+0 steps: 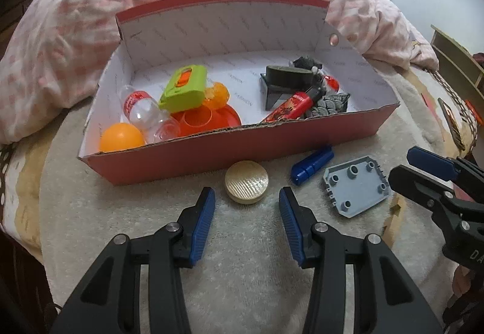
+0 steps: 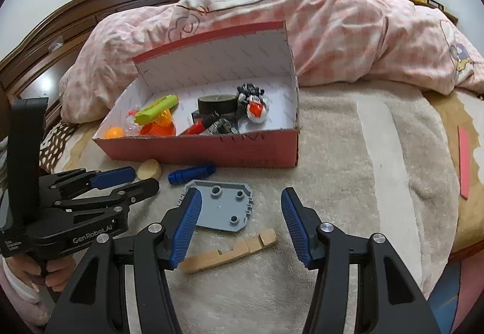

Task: Organize objects
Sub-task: 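Withdraw both tools from the box toward the remaining toys, then grasp the round wooden disc with the left tool while the right tool grasps the wooden stick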

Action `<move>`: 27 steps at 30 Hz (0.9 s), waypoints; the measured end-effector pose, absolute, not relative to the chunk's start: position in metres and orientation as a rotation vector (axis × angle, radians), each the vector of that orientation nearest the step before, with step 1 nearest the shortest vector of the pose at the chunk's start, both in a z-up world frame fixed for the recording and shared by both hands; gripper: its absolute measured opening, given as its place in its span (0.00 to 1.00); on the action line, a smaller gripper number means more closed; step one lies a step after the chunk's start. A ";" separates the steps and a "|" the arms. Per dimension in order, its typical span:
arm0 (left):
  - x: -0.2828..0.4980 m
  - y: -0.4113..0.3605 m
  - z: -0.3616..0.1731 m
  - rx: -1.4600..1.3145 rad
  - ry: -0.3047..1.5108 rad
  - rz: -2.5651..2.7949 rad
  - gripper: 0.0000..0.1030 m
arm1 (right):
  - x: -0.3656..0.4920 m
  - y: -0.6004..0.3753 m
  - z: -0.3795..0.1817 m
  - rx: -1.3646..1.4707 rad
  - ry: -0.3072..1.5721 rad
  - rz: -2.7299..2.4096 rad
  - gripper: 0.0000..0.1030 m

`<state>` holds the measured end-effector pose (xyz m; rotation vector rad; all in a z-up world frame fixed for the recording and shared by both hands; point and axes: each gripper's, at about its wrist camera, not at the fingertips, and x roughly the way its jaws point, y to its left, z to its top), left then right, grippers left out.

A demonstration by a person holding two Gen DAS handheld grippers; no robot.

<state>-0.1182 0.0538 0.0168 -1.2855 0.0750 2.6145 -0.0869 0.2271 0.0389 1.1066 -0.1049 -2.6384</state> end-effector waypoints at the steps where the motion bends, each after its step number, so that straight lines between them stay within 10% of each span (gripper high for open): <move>1: -0.119 0.054 0.016 -1.284 0.076 2.617 0.43 | -0.087 0.228 0.037 1.111 -0.109 -2.637 0.54; 23: -0.127 0.049 0.014 -1.242 0.004 2.635 0.30 | -0.089 0.227 0.025 1.180 -0.129 -2.600 0.55; 27: -0.123 0.047 0.014 -1.239 0.001 2.629 0.30 | -0.082 0.230 0.025 1.202 -0.111 -2.576 0.72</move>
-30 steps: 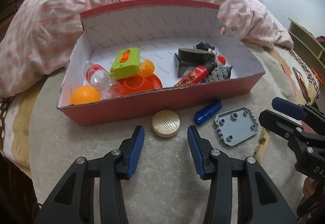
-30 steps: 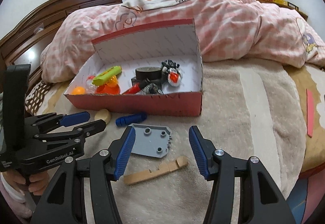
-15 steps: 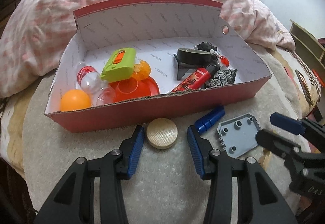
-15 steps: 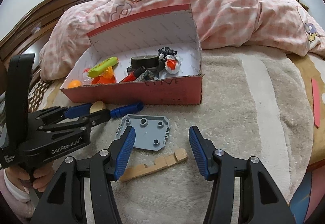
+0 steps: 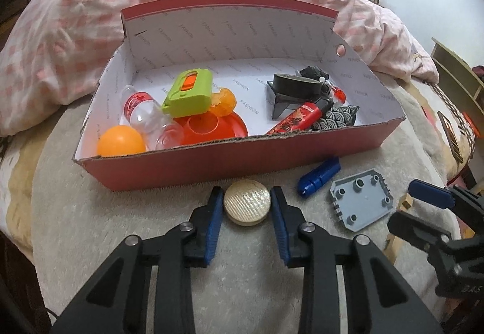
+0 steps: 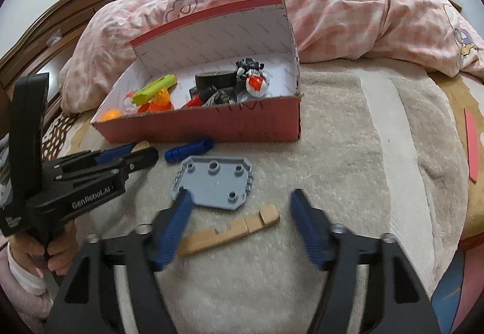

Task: Organize objects
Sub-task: 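Grasp the round wooden disc with the left tool while the right tool grasps the wooden stick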

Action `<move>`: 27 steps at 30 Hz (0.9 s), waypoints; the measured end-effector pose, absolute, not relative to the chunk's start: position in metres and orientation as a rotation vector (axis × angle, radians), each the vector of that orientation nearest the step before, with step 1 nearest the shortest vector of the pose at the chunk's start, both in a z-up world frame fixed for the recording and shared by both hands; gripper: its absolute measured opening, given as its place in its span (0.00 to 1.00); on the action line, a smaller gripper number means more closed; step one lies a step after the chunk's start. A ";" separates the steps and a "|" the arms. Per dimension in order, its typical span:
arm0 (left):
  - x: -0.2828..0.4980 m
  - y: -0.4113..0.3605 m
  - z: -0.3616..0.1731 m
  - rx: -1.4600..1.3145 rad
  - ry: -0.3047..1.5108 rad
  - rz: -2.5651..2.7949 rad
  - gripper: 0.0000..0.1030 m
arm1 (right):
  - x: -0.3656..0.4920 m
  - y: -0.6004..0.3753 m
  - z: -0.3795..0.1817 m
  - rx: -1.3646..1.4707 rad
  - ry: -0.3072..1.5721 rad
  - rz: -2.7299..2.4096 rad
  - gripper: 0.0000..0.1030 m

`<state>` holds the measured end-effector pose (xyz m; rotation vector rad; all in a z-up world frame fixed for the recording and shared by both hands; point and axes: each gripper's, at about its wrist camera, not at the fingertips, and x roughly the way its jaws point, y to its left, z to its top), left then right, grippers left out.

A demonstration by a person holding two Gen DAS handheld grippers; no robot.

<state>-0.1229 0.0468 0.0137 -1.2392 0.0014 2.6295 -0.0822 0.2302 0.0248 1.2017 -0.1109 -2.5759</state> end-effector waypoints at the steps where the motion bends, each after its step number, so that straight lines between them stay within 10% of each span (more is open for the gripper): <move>1: -0.122 0.046 0.014 -1.238 0.001 2.627 0.30 | -0.081 0.231 0.025 1.204 -0.100 -2.573 0.72; 27: -0.113 0.042 0.013 -1.238 -0.021 2.610 0.30 | -0.075 0.198 0.011 1.208 0.313 -2.406 0.82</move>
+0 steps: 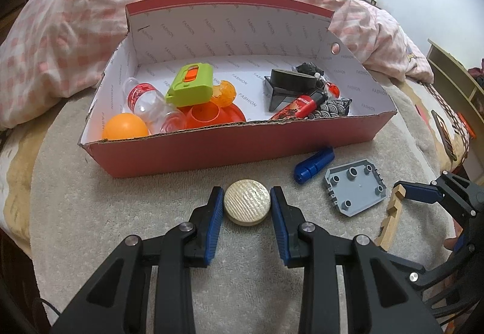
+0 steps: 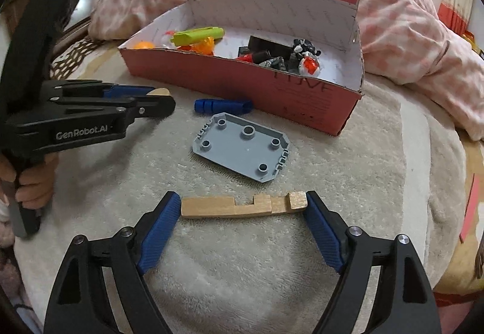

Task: Organize objects
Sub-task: 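Grasp the round wooden disc with the left tool while the right tool grasps the wooden stick, then carry the wooden disc and wooden stick over the box with both tools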

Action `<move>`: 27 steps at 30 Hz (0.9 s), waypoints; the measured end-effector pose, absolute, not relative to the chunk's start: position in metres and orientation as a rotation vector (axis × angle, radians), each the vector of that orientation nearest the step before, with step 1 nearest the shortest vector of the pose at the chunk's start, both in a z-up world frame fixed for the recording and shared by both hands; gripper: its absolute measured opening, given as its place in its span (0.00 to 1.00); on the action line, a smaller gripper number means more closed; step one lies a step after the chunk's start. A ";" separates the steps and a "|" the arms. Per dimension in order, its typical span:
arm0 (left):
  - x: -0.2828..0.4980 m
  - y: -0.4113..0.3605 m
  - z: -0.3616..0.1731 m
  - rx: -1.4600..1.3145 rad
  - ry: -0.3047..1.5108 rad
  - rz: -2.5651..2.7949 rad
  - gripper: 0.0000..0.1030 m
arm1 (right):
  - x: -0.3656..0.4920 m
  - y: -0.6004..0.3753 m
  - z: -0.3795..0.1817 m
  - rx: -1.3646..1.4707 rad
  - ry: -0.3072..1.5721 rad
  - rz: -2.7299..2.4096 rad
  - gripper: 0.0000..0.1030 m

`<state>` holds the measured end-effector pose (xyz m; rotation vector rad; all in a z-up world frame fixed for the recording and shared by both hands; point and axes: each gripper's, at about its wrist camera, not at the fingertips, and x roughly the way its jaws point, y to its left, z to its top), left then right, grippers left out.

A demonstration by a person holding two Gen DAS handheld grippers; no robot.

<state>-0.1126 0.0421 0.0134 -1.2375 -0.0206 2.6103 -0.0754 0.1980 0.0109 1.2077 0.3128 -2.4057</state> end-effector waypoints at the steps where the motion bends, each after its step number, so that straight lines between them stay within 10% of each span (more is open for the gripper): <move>1: -0.113 0.042 0.014 -1.237 -0.020 2.611 0.30 | -0.077 0.199 0.011 1.212 0.297 -2.413 0.82; 27: -0.090 0.037 0.043 -1.131 -0.018 2.638 0.30 | -0.064 0.210 0.037 1.127 0.030 -2.524 0.76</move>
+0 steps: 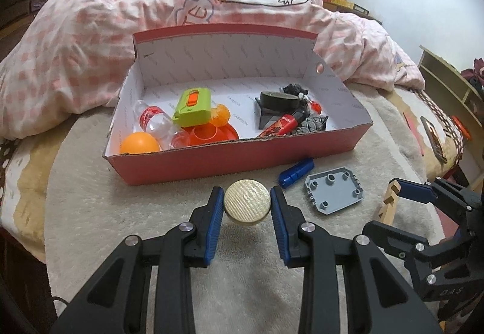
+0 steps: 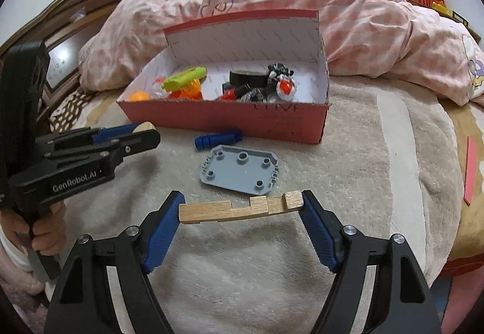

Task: Organize objects
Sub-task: 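Carry the wooden disc and wooden stick over the box with both tools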

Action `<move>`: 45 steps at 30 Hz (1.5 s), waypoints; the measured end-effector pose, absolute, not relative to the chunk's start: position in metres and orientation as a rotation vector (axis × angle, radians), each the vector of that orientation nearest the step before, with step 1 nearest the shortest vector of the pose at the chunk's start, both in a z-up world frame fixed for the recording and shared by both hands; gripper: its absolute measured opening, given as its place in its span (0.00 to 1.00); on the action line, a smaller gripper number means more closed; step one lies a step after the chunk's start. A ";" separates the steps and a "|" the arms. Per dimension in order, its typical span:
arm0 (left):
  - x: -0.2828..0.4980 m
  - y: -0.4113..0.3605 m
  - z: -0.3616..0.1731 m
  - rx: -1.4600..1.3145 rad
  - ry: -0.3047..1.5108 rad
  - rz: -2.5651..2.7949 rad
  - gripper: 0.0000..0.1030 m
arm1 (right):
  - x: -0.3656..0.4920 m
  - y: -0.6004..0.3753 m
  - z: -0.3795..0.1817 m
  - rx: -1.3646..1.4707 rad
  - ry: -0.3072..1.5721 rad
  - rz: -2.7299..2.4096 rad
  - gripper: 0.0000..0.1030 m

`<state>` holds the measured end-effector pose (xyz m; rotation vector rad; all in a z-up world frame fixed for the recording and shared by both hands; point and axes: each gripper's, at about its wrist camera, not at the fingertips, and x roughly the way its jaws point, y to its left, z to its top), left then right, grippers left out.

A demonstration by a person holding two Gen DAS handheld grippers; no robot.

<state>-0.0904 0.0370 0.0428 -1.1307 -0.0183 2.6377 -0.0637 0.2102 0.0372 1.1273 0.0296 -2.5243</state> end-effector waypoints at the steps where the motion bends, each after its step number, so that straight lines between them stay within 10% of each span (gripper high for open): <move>1: -0.090 0.036 0.044 -1.128 -0.020 2.638 0.30 | -0.063 0.209 0.040 1.120 0.030 -2.527 0.76; 45: -0.149 0.014 0.088 -1.024 0.001 2.763 0.30 | -0.136 0.166 0.097 0.954 -0.022 -2.535 0.76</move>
